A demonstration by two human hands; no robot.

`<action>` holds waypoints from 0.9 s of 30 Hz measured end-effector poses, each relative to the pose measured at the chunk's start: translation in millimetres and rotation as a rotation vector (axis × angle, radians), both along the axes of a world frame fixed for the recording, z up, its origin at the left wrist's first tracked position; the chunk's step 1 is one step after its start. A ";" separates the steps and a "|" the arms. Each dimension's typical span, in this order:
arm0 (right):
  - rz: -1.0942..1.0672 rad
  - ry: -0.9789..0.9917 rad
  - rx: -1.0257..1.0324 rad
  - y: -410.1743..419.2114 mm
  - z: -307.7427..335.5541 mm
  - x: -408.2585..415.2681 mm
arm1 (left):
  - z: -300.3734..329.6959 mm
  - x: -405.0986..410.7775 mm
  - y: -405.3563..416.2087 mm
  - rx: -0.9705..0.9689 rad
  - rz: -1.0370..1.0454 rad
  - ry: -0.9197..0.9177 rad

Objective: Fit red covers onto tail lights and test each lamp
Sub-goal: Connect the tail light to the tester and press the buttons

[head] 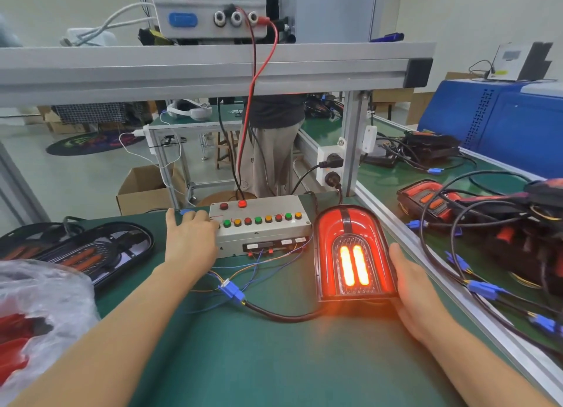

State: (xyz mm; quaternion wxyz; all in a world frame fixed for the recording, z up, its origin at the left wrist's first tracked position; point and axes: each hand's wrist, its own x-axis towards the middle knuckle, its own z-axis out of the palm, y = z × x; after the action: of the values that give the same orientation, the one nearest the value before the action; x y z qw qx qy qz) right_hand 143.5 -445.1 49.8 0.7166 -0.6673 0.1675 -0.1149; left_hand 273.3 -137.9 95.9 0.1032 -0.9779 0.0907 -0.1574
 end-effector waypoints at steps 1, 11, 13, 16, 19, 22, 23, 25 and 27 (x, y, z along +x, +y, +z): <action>-0.003 -0.002 -0.002 0.0 0.4 -0.2 | -1.0 -0.6 -0.2 -0.003 0.002 -0.001; 0.013 -0.006 0.019 -3.0 -0.9 -1.3 | -13.3 -22.1 -43.6 -0.156 0.016 0.008; 0.015 -0.004 0.027 -4.1 -1.6 -0.2 | -21.8 -27.3 -73.0 -0.245 -0.077 0.045; 0.014 0.003 0.041 -5.7 -3.6 0.4 | -26.0 -26.6 -107.8 -0.296 -0.151 0.146; 0.027 0.007 0.040 -6.6 -5.1 1.2 | -27.0 -23.2 -122.5 -0.333 -0.117 0.190; 0.036 0.007 0.034 -6.6 -6.8 2.3 | -28.3 -22.1 -123.5 -0.342 -0.039 0.181; 0.038 0.006 0.031 -6.5 -6.9 2.5 | -28.1 -21.8 -122.5 -0.349 -0.012 0.176; 0.041 0.002 0.026 -6.4 -6.5 2.7 | -27.1 -21.2 -120.2 -0.359 0.033 0.187; 0.044 0.001 0.029 -5.9 -5.5 2.8 | -25.8 -21.6 -119.4 -0.354 0.055 0.226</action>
State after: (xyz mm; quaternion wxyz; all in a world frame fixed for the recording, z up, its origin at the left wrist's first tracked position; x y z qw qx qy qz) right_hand 146.4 -451.0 44.3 0.7283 -0.6605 0.1549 -0.0964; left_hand 251.6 -257.3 70.1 -0.0769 -0.9943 0.0456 -0.0575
